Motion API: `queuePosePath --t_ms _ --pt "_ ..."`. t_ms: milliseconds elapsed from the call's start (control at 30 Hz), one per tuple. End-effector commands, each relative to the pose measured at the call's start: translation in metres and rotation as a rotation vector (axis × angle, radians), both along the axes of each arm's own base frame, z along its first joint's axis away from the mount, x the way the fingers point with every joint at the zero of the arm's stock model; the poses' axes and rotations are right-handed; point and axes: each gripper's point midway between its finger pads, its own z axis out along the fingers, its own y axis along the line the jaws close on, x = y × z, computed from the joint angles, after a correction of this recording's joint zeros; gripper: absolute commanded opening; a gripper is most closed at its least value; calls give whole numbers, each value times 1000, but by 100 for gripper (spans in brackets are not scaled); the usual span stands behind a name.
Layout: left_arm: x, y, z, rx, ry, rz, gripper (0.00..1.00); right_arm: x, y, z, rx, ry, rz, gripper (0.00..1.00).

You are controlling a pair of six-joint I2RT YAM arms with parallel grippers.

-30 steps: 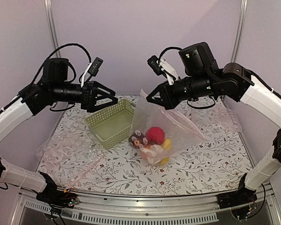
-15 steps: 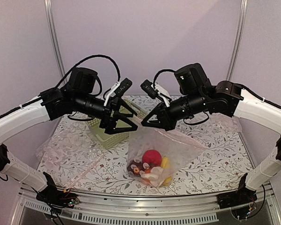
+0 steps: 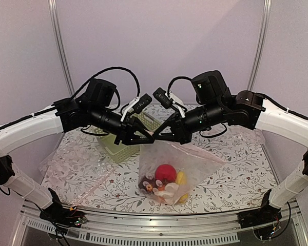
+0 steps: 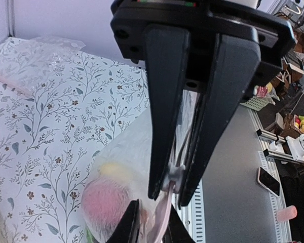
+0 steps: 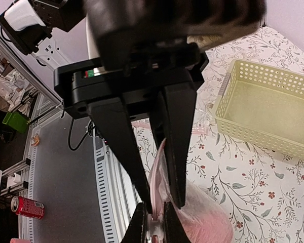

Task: Place the food in the zip-top bag and seal the zipper
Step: Hold the zipper food storage bag at the center of the board.

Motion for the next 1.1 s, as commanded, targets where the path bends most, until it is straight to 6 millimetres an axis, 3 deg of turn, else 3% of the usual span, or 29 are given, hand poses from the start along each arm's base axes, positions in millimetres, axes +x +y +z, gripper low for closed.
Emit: queuePosePath --t_ms 0,67,267,400,533,633,1067 --pt "-10 -2 -2 -12 10 -44 10 -3 -5 13 37 -9 -1 0" --pt "-11 0 -5 4 22 -46 0 -3 -7 14 38 -13 -4 0" --pt "1 4 -7 16 -38 28 0 -2 -13 13 16 -19 -22 0" --pt "18 15 3 -22 -31 138 0 1 -23 -4 -70 -19 -52 0" --pt "41 38 14 -86 27 248 0 -1 -39 -25 -171 -11 -73 0" --pt "44 44 19 -105 44 280 0 -3 -51 -31 -209 -9 -87 0" --pt "63 62 7 -46 47 344 0 -16 -92 -50 -308 47 -98 0"
